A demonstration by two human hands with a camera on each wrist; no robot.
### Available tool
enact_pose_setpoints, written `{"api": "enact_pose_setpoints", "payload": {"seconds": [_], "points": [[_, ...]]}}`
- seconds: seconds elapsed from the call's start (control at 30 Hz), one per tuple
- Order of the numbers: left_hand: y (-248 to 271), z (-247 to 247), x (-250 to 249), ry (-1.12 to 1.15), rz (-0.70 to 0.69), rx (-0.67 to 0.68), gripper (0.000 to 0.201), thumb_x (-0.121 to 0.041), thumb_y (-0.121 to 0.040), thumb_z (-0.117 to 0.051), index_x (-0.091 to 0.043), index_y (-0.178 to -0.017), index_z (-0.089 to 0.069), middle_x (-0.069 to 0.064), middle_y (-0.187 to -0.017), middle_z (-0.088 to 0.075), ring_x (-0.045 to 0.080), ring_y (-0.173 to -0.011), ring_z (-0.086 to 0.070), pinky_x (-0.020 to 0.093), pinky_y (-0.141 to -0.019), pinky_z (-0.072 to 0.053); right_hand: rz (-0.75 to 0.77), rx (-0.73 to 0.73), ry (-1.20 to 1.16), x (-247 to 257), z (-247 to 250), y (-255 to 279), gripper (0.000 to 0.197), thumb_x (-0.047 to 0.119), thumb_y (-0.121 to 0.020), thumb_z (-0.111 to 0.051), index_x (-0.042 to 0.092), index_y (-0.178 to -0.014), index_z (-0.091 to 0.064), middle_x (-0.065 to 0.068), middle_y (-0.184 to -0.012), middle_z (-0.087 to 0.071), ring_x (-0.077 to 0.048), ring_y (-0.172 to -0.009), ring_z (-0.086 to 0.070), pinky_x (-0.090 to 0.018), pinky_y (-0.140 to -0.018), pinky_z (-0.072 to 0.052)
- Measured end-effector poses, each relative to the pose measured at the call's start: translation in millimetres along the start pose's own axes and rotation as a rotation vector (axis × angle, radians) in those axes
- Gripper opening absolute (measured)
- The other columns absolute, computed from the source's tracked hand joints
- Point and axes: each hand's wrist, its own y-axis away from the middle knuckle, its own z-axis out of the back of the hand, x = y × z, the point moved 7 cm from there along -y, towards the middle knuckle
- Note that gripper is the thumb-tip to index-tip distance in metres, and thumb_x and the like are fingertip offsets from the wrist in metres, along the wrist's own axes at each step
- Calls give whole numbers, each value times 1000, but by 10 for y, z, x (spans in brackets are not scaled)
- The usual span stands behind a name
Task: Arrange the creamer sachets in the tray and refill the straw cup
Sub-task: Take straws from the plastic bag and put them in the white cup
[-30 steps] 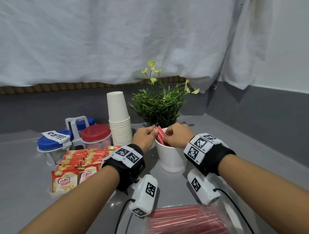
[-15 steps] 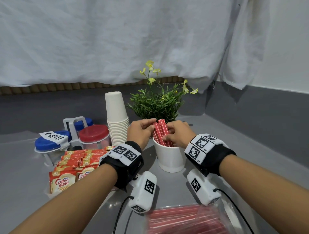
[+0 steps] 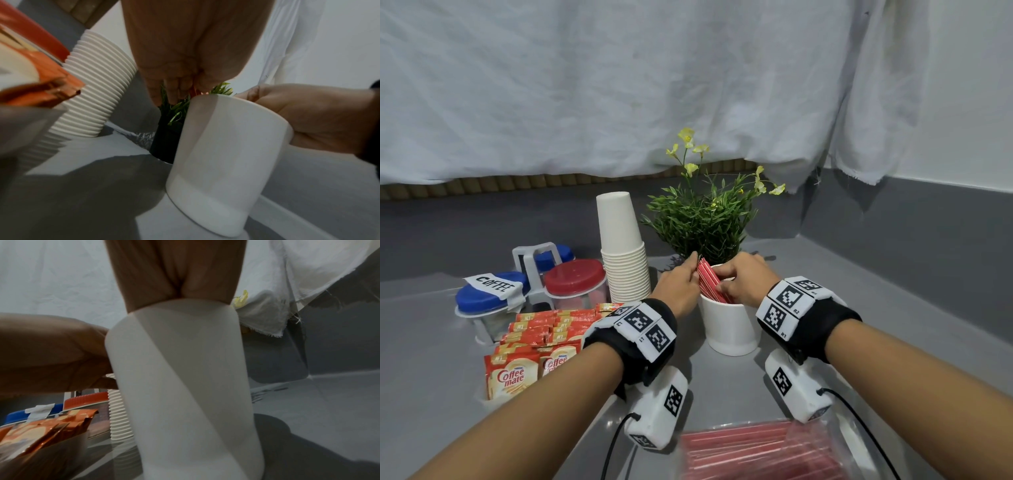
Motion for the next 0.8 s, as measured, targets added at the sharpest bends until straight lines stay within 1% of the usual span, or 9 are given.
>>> {"api": "enact_pose_setpoints", "payload": {"seconds": [0.07, 0.17, 0.23, 0.3, 0.4, 0.47, 0.57, 0.67, 0.8], "points": [[24, -10, -18, -19, 11, 20, 47, -17, -101, -28, -17, -148, -19, 12, -148, -37, 25, -136, -35, 23, -104, -26, -1, 26, -1, 25, 0, 21, 34, 14, -89, -57, 24, -120, -62, -6, -112, -68, -23, -113, -55, -36, -101, -43], [47, 31, -33, -26, 28, 51, 45, -21, -102, -28, -19, -146, -24, 9, -149, -36, 27, -137, -33, 28, -110, -25, -1, 33, 32, 74, 65, 55, 34, 11, -90, -54, 19, -121, -62, -7, -114, -68, -22, -115, -54, -31, -101, -41], [103, 125, -63, -11, 28, 52, 47, -25, -101, -31, -25, -147, -21, 7, -150, -33, 27, -138, -32, 30, -112, -24, -26, 4, -15, 91, 191, 94, 35, 11, -90, -54, 12, -124, -59, -10, -114, -68, -22, -111, -59, -29, -99, -44], [219, 277, -145, -14, 7, 35, 51, -28, -100, -33, -30, -148, -15, 7, -151, -32, 27, -137, -33, 32, -112, -26, -56, -6, -116, 89, 325, 152, 34, 10, -90, -56, 7, -123, -58, -14, -110, -69, -23, -101, -65, -29, -91, -49], [408, 520, -308, 9, -13, 25, 52, -31, -100, -34, -28, -148, -15, 7, -151, -31, 25, -137, -34, 32, -111, -26, -86, -62, -203, 103, 565, 298, 26, 9, -88, -57, 7, -113, -63, -12, -100, -70, -19, -81, -67, -25, -71, -53], [547, 654, -412, 28, -2, 15, 50, -32, -99, -36, -23, -146, -22, 9, -147, -38, 26, -134, -39, 32, -109, -29, -99, -91, -252, 148, 699, 447, 20, 8, -88, -57, 7, -105, -65, -9, -88, -69, -14, -67, -63, -23, -63, -51], [788, 778, -585, 13, 4, -22, 47, -33, -98, -40, -14, -140, -35, 9, -139, -48, 24, -127, -46, 28, -103, -34, -109, -99, -289, 245, 834, 716, 12, 6, -88, -55, 8, -94, -66, -6, -73, -65, -13, -58, -60, -19, -51, -44], [1010, 737, -726, 45, -6, 6, 43, -32, -96, -44, -12, -134, -43, 9, -132, -53, 24, -119, -53, 29, -99, -40, -101, -107, -323, 314, 916, 995, 17, 4, -85, -54, 15, -75, -62, -8, -71, -66, -15, -57, -59, -20, -50, -42], [1329, 447, -780, 74, 12, 99, 36, -28, -93, -52, -12, -125, -49, 12, -126, -57, 27, -117, -54, 35, -100, -42, -134, -113, -370, 287, 873, 1388, 23, 4, -86, -52, 17, -68, -59, -6, -66, -63, -16, -55, -58, -22, -50, -41]]}}
